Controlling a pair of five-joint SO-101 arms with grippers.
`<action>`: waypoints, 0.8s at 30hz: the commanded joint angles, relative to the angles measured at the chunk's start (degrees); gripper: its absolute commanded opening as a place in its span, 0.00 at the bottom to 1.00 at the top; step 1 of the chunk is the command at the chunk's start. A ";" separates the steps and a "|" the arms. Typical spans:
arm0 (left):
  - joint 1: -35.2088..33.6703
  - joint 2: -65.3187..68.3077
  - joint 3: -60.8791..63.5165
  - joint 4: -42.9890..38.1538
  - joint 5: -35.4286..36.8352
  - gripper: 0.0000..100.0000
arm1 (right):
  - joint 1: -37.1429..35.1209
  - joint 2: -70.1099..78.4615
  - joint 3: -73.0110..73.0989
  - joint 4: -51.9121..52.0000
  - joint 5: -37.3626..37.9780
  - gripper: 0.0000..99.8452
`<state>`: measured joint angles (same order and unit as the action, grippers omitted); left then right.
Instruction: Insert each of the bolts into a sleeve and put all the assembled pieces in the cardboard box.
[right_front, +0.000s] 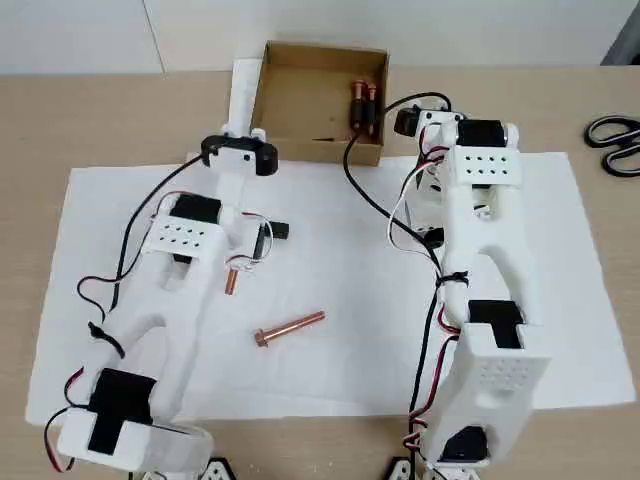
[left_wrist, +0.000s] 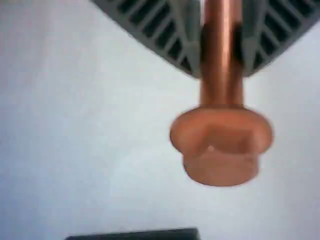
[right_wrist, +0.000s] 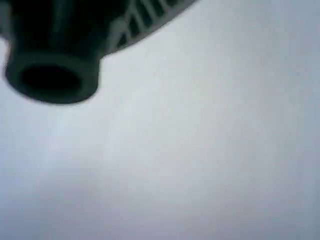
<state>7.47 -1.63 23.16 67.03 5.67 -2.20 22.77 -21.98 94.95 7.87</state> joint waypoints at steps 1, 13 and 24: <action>-0.26 -0.44 2.68 -5.45 0.35 0.01 | -0.22 -4.18 0.09 0.04 -0.70 0.00; -0.26 -0.44 8.57 -13.27 0.62 0.12 | -0.22 -4.18 0.09 0.13 -0.70 0.00; -0.26 -0.35 11.82 -17.41 0.35 0.12 | -0.22 -4.00 0.09 0.13 -0.70 0.00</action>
<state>7.47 -1.63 34.95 50.86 6.11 -2.11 22.77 -21.98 94.95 7.87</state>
